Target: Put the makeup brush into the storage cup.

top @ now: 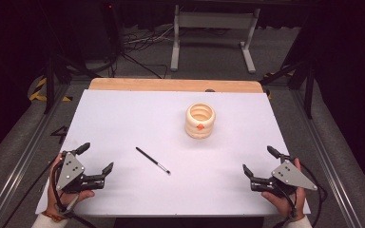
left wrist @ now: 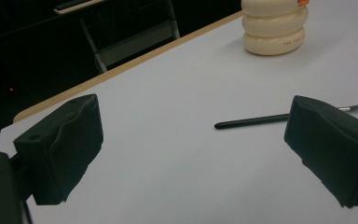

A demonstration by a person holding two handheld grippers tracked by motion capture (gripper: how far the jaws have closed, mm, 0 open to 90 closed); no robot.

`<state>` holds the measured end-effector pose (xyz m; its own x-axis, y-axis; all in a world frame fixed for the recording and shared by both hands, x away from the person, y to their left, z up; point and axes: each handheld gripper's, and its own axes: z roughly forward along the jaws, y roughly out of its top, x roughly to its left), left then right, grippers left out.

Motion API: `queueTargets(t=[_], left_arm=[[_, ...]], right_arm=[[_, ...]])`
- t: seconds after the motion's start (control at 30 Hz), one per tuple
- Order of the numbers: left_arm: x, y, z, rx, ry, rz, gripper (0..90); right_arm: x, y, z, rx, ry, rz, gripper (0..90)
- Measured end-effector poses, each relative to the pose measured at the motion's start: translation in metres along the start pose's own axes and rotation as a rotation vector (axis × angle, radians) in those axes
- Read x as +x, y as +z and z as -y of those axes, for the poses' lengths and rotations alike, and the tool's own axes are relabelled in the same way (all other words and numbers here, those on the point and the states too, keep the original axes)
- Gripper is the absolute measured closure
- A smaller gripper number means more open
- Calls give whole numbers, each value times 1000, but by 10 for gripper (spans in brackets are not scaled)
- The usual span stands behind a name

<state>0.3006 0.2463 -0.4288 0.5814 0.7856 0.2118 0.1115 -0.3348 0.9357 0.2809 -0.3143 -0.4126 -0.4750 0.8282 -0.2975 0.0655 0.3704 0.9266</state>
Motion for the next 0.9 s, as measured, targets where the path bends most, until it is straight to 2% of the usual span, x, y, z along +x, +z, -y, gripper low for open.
queueTargets(t=[0.33, 0.9], left_arm=[[-1, 0, -1, 17, 17, 24, 61], [-2, 1, -12, 16, 54, 27, 63]], right_arm=[[-1, 2, 0, 4, 2, -7, 48], [-1, 1, 0, 8, 5, -9, 48]])
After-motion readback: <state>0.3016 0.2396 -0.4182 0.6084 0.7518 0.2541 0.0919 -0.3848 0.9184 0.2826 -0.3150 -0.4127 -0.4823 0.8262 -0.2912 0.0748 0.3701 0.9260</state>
